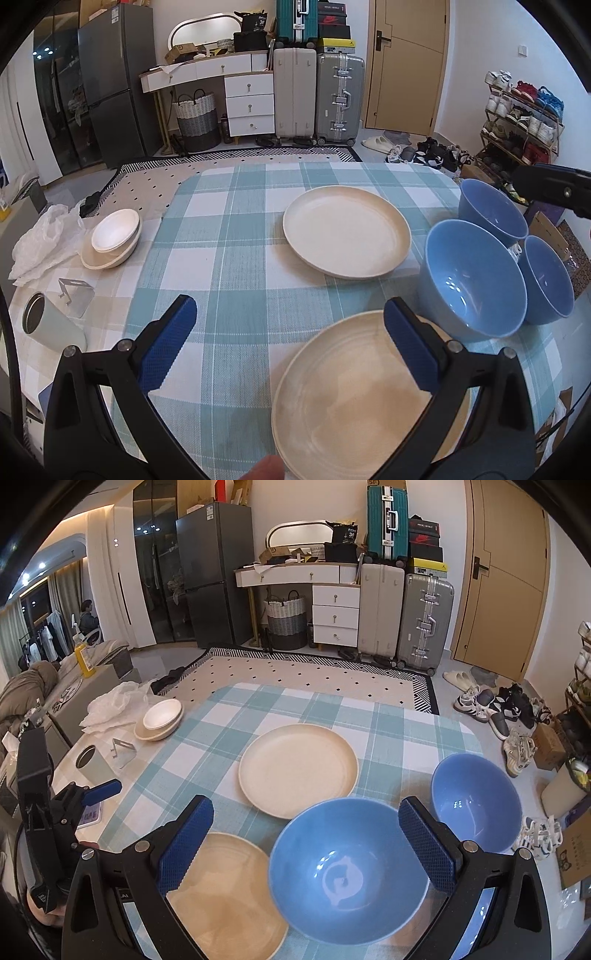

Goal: Organize plates and bowls
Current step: 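Move both tools to the rim of another cream plate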

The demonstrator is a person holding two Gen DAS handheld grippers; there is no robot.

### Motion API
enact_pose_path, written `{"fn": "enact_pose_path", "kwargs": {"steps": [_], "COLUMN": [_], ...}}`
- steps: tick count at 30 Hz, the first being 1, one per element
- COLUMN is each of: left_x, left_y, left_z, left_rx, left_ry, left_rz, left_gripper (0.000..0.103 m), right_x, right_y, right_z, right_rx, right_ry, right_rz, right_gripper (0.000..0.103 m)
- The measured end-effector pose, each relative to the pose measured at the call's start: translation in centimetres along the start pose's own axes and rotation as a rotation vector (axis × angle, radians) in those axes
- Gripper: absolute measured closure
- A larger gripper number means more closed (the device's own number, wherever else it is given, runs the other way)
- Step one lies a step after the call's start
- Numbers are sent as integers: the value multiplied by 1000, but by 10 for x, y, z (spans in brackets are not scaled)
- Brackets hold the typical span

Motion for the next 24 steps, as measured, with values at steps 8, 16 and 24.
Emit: {"fn": "enact_pose_path", "kwargs": {"steps": [8, 16, 24], "left_x": [23, 37, 42], "left_y": [-5, -9, -12], "left_z": [33, 75, 120], "left_rx": [-14, -45, -67], "left_ry": [-30, -76, -133], "left_rz": [-34, -65, -100], "left_gripper": [2, 2, 2], "right_x": [17, 24, 27], "right_y": [17, 42, 64], "right_z": [36, 80, 132], "right_rx": [-9, -7, -10], "right_ry": [-48, -114, -194], "right_rz": [5, 64, 109], "right_gripper": [1, 1, 1]}}
Point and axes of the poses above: each gripper's, at about its wrist camera, not at the fingertips, and z roughly the way its jaws point, y to its right, x to its top, the point moved 5 cm from there along z, roughly the way its jaws point, and after that the axes turned 5 degrees about z, right-handed, at the moved point
